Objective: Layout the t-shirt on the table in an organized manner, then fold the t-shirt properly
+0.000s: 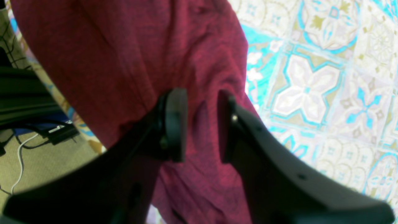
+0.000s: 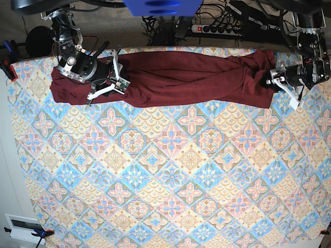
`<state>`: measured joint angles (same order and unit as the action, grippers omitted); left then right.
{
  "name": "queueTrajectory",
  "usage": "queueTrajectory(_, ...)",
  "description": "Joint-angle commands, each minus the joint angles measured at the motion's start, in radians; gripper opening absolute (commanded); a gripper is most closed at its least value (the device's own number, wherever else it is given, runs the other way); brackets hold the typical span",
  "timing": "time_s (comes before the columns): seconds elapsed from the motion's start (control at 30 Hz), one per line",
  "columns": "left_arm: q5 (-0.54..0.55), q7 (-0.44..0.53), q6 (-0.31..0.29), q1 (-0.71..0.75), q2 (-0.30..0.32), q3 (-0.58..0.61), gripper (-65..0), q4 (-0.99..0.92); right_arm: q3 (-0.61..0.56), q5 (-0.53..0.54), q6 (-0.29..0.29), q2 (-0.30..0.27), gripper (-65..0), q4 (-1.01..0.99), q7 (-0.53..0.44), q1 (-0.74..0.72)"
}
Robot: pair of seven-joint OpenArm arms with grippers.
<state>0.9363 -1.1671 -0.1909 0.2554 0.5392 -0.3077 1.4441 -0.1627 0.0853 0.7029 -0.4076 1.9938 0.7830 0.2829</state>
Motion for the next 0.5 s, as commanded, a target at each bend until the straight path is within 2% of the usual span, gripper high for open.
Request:
queueTrajectory(0.0, -0.020, 0.000, 0.008, 0.008, -0.018, 0.015, -36.8, -0.004, 0.004, 0.011, -0.005, -0.011, -49.2, 0.019, -0.018, -0.009)
queueTrajectory(0.1, -0.016, -0.006, 0.000, 0.005, -0.029, 0.017, -49.4, -0.001, 0.004, 0.011, -0.005, -0.011, -49.2, 0.019, -0.017, -0.009)
queueTrajectory(0.2, 0.014, -0.003, -0.057, -0.012, -0.028, 0.017, -64.1, -0.004, 0.004, 0.011, -0.005, -0.011, -49.2, 0.019, -0.017, -0.009)
queueTrajectory(0.3, 0.040, -0.001, -0.057, -0.014, -0.011, -0.011, -64.0, -0.004, 0.004, 0.011, -0.005, -0.011, -49.2, 0.019, -0.017, -0.009)
queueTrajectory(0.47, 0.074, 0.000, -0.058, -0.015, -0.006, -0.189, -65.0, -0.004, 0.004, 0.011, -0.005, -0.011, -49.2, 0.020, -0.017, -0.009)
